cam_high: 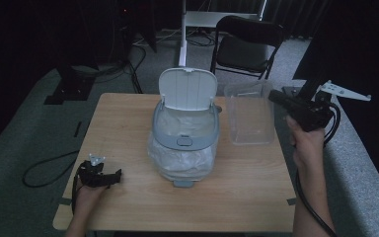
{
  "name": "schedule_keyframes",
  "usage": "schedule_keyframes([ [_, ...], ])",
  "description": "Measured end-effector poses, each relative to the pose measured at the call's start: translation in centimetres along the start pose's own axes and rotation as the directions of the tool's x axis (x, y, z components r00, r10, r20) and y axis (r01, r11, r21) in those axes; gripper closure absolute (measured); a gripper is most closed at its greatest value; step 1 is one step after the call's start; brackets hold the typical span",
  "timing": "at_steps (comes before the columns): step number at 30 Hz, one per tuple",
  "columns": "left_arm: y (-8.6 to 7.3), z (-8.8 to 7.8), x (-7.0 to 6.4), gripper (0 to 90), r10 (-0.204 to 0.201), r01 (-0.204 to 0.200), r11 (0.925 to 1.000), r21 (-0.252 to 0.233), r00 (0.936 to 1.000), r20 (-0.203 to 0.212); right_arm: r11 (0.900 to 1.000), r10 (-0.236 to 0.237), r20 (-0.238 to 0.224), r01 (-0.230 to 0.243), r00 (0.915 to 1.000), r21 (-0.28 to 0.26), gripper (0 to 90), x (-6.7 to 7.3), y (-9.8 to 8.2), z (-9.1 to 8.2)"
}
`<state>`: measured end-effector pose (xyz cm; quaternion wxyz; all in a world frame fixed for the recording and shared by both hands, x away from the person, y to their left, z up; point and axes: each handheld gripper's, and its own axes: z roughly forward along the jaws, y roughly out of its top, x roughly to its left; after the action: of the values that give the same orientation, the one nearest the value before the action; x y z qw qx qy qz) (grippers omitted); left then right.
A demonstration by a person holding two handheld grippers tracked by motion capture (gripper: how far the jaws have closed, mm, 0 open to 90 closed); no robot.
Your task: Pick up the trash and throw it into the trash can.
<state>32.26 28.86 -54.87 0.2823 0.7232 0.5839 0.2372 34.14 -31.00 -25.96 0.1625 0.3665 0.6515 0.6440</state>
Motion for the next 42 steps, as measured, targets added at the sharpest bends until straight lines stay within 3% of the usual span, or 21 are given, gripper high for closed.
schedule_keyframes([
  [5,0.0,0.0,0.0,0.7,0.001,-0.001,1.0000,0.001,1.0000,0.000,1.000,0.004,-0.028,-0.004,0.9996,-0.015,85.1,0.5,0.6,0.3],
  [11,0.0,0.0,0.0,0.7,0.001,-0.001,1.0000,0.001,1.0000,0.000,0.999,-0.032,-0.042,0.031,0.9986,-0.026,85.2,1.9,2.2,1.0],
  [22,0.0,0.0,0.0,0.7,0.001,-0.001,1.0000,0.001,1.0000,0.000,0.997,-0.060,-0.093,0.055,0.9938,-0.055,85.2,3.9,4.4,2.7],
  [42,0.0,0.0,0.0,0.7,0.001,-0.001,1.0000,0.001,1.0000,0.001,0.999,-0.018,-0.207,0.008,0.9781,-0.047,85.1,5.8,3.7,9.2],
])
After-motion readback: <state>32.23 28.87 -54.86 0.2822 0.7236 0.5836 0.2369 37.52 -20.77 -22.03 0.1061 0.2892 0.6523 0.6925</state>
